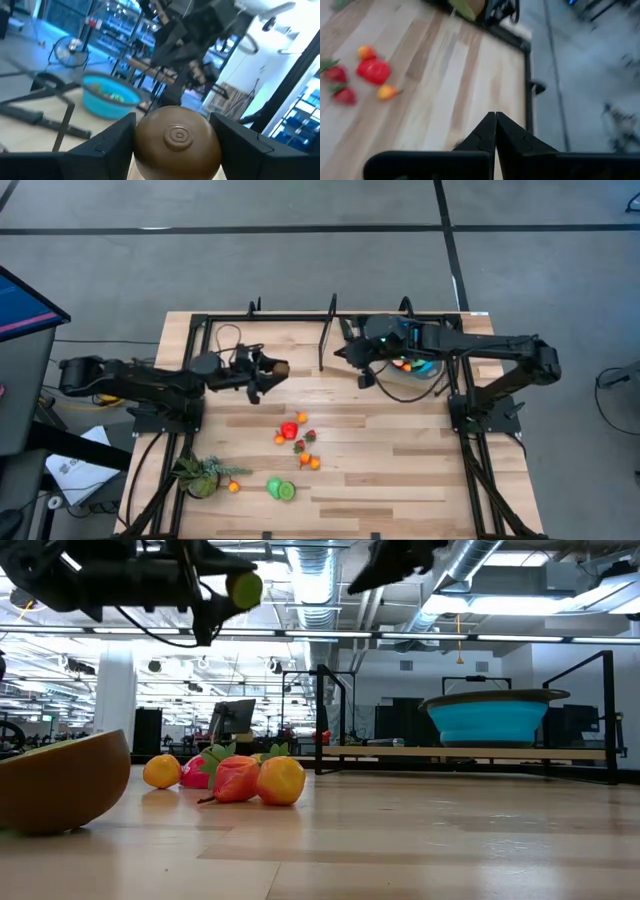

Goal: Pick & Place Fruit
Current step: Put the half brown kiwi into the blue colander

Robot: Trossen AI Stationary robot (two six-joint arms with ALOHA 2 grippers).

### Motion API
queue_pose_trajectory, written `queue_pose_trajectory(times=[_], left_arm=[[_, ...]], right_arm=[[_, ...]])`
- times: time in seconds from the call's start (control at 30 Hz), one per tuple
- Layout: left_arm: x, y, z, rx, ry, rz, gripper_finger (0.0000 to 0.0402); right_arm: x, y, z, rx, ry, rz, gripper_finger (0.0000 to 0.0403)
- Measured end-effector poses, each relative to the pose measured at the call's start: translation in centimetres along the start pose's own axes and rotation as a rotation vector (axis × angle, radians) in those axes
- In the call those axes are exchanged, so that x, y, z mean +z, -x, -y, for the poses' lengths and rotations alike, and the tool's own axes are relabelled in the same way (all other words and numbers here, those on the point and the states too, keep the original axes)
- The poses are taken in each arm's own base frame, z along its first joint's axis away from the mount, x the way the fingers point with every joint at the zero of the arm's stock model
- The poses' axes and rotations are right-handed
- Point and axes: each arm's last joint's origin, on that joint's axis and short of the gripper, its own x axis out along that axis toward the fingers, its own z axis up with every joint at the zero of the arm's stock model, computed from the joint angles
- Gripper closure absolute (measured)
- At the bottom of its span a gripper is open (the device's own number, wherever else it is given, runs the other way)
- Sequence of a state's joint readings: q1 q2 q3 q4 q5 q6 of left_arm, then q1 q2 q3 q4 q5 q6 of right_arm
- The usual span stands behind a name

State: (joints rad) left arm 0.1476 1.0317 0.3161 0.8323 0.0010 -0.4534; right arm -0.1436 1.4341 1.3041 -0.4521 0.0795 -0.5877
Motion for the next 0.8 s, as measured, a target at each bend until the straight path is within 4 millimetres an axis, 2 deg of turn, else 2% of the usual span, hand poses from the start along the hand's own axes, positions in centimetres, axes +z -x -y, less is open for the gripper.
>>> queue_pose_trajectory(times=[0.1, 0.2, 0.3, 0.6, 0.7, 0.8], left_arm=[[0.6, 0.3, 0.3, -0.016, 0.000, 0.028, 0.0169], [0.6, 0.4, 0.4, -0.035, 0.000, 0.018, 0.0165], [0.3, 0.2, 0.3, -0.038, 0.000, 0.000, 0.0167], [-0.9, -0.4, -0.1, -0.051, 0.026, -0.077, 0.0164], [-1.3, -0.5, -0.2, -0.050, 0.029, -0.101, 0.0166], [-1.4, -0.6, -0.2, -0.050, 0.029, -0.105, 0.0172]], right_arm=[[0.8, -1.3, -0.2, -0.027, 0.089, 0.059, 0.0396], [1.6, -2.5, -0.8, -0.046, 0.186, 0.114, 0.0371], [2.5, -3.8, -1.6, -0.067, 0.224, 0.176, 0.0327], [4.4, -7.1, -3.8, -0.021, 0.276, 0.207, 0.0146], [5.0, -8.3, -4.5, -0.010, 0.307, 0.214, 0.0112], [5.7, -9.6, -5.0, -0.014, 0.320, 0.239, 0.0103]])
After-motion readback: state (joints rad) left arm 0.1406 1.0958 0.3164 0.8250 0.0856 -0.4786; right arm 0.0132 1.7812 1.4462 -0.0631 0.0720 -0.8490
